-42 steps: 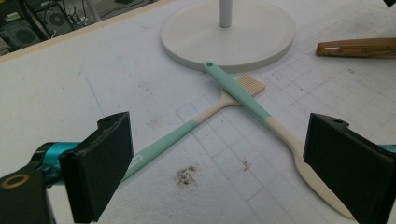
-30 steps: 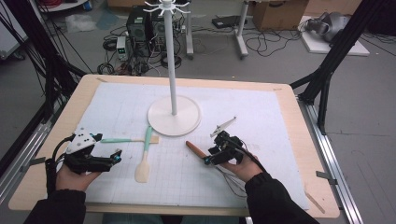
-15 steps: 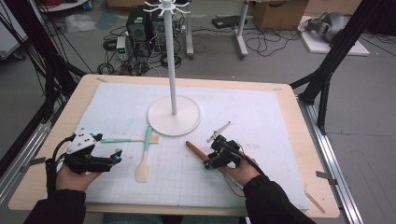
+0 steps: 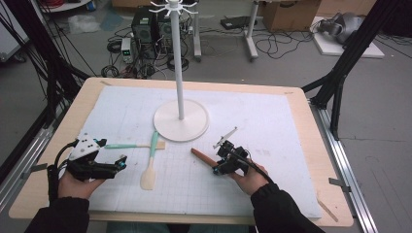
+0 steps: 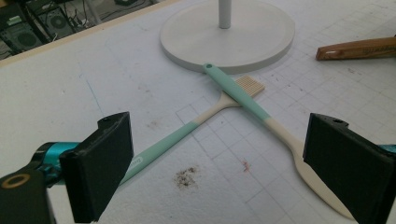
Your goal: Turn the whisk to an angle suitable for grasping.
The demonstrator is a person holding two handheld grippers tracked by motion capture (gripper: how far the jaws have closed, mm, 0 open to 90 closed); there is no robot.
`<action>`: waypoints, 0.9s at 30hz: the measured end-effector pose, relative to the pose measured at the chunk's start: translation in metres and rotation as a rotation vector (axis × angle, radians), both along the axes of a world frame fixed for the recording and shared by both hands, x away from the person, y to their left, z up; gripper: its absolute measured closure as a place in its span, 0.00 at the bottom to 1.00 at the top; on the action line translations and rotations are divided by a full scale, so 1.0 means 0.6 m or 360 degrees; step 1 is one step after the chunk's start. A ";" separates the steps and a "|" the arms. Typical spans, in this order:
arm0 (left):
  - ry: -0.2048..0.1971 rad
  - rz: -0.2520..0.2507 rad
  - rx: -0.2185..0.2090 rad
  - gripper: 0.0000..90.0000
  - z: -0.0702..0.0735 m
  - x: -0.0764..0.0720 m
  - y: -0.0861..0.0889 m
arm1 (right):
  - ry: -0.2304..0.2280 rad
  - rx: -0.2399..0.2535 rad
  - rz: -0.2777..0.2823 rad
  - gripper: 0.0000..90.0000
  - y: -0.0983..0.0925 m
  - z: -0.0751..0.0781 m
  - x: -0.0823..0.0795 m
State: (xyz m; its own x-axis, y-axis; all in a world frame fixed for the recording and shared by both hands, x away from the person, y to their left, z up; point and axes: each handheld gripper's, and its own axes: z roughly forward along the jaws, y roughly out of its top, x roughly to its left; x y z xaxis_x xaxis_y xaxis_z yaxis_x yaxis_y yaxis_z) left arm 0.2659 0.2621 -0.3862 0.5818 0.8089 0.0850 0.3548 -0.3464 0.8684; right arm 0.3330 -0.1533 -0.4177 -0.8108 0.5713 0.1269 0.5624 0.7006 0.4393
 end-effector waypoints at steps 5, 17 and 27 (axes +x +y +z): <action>-0.0005 -0.0004 -0.0001 0.10 0.000 0.000 0.000 | 0.0002 -0.0027 0.0053 0.81 0.002 0.002 0.002; -0.0014 -0.0001 -0.0002 0.10 0.001 0.000 0.000 | -0.0022 0.0041 0.0138 0.81 -0.007 0.017 -0.004; -0.0018 -0.0003 -0.0006 0.10 0.000 0.001 0.000 | -0.0059 0.0269 0.0127 0.81 -0.038 0.055 0.001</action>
State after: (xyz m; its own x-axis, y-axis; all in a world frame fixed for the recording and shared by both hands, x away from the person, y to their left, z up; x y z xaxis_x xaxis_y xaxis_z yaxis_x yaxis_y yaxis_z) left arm 0.2664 0.2621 -0.3859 0.5826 0.8079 0.0883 0.3444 -0.3439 0.8736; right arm 0.3334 -0.1764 -0.3846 -0.8585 0.4783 0.1849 0.4895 0.6569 0.5735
